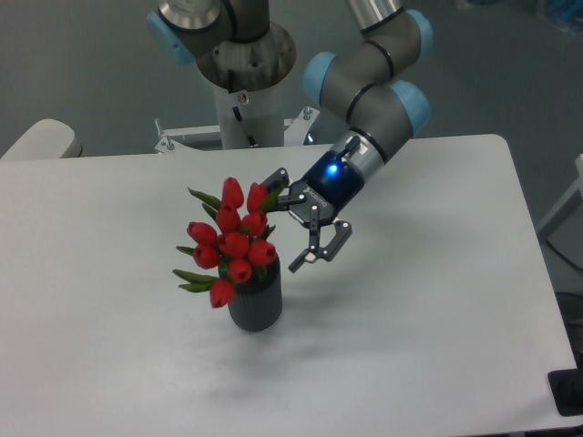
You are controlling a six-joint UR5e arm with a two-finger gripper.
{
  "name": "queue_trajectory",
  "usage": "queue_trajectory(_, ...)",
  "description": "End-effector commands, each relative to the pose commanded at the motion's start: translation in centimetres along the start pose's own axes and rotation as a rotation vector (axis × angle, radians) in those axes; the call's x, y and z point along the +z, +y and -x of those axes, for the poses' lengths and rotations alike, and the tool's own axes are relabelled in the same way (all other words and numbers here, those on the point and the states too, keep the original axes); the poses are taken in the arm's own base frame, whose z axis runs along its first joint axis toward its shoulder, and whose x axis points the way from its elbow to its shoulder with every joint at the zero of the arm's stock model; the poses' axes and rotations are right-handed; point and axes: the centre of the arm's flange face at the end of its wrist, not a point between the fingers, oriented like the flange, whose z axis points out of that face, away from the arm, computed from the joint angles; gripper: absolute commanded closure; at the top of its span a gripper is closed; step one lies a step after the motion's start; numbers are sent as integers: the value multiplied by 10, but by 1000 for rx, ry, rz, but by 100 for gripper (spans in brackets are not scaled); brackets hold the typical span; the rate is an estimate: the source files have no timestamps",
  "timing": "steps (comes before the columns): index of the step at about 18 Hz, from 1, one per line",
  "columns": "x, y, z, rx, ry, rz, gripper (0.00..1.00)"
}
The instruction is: Insert the flowers into the vase
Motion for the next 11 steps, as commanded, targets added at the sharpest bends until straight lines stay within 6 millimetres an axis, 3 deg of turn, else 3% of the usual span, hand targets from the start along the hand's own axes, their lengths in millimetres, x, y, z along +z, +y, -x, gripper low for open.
queue_trajectory(3, -12, -3, 11, 31, -25, 7, 0)
queue_trajectory(6, -30, -12, 35, 63, -62, 89, 0)
queue_trajectory(11, -53, -38, 92, 155, -130, 317, 0)
